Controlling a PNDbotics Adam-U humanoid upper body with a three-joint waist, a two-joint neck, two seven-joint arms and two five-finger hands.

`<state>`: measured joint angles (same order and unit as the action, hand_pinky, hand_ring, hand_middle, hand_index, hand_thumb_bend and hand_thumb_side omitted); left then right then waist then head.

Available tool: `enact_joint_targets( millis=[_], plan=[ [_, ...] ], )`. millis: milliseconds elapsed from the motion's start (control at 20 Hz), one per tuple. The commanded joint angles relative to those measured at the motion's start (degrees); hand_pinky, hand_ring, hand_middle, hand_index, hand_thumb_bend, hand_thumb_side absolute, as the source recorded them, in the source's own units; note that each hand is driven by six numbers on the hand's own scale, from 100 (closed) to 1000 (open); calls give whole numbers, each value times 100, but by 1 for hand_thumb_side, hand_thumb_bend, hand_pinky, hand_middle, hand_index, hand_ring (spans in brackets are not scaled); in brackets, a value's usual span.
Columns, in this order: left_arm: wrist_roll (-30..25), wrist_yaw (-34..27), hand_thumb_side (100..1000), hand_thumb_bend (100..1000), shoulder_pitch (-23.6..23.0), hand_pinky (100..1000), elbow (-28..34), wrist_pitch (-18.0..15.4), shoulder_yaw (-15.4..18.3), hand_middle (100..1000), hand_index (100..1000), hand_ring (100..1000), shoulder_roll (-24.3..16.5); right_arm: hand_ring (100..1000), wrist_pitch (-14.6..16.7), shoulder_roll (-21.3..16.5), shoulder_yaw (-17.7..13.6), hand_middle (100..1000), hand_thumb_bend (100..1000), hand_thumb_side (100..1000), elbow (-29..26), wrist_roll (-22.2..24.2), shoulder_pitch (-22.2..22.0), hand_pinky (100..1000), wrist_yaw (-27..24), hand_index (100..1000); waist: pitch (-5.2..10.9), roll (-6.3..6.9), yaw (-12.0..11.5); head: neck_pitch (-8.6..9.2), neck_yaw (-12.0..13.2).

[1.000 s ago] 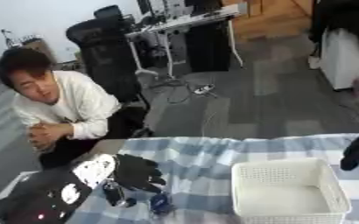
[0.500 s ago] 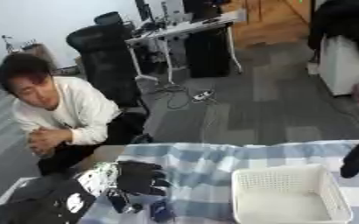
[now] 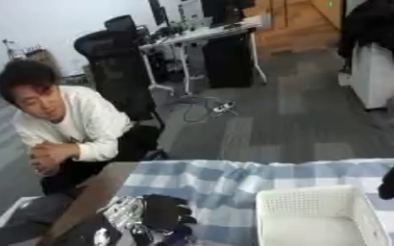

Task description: Pick up objects on the table and place them in the box.

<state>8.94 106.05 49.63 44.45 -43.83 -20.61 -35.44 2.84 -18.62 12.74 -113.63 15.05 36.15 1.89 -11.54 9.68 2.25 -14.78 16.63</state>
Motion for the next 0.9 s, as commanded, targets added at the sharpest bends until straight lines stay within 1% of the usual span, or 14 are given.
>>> enact_joint_targets(
  millis=[50,100,200,250,300,350,400,450,500,550,600,650,750,900],
  plan=[
    [26,249,548,1000,51,1000,-178,-27,104,1000,1000,1000,-40,549,5,13,-25,589,191,982,-96,32,110,605,-17,642,55,-71,-3,26,53],
    [56,314,537,1000,41,1000,-223,-9,127,1000,1000,1000,-10,549,7,16,-26,588,190,983,-96,32,113,604,-18,642,53,-79,-2,26,55],
    [193,400,481,1000,11,1000,-259,35,166,1000,1000,1000,56,546,13,25,-25,585,183,984,-96,31,120,601,-25,640,51,-91,6,38,71],
    [309,432,456,1000,-10,988,-251,63,178,989,1000,943,81,545,16,32,-26,584,181,984,-96,26,125,600,-32,640,50,-96,12,53,80],
    [488,446,451,992,-30,762,-222,97,187,873,991,815,104,543,19,39,-29,582,178,983,-96,16,131,598,-42,639,50,-100,18,62,88],
    [760,411,429,712,-48,455,-175,134,199,666,838,581,123,540,24,45,-34,579,175,982,-96,-1,135,595,-53,637,51,-101,21,65,93],
    [1110,309,479,493,-65,288,-129,163,219,535,745,462,134,539,32,47,-37,577,174,981,-96,-22,138,594,-69,636,53,-100,21,62,97],
    [1498,176,654,100,-79,100,-105,198,236,374,596,253,123,539,40,45,-37,576,173,980,-96,-44,138,593,-84,635,55,-98,19,60,98],
    [1879,43,701,100,-87,100,-90,245,250,344,569,216,103,539,46,42,-35,576,173,980,-96,-59,137,593,-96,635,57,-94,18,61,99],
    [2212,-51,722,100,-93,100,-85,305,252,256,492,100,68,538,49,38,-34,575,171,980,-96,-70,136,592,-104,634,59,-91,15,66,95],
    [2465,-99,723,100,-103,100,-86,366,244,265,503,100,30,538,51,34,-35,575,172,980,-96,-80,135,592,-109,634,59,-89,13,71,90],
    [2668,-137,709,100,-101,100,-79,424,249,214,441,100,-15,537,50,27,-36,574,171,980,-96,-87,129,591,-112,634,62,-84,3,75,78],
    [2985,-261,699,100,-103,100,-21,501,259,201,424,100,-126,538,48,8,-36,574,171,980,-96,-94,117,591,-111,634,67,-75,-18,76,59],
    [3175,-495,700,100,-85,100,225,501,203,202,428,100,-354,538,45,-28,-40,574,171,979,-96,-98,92,591,-102,634,79,-57,-56,66,15]
  ],
)
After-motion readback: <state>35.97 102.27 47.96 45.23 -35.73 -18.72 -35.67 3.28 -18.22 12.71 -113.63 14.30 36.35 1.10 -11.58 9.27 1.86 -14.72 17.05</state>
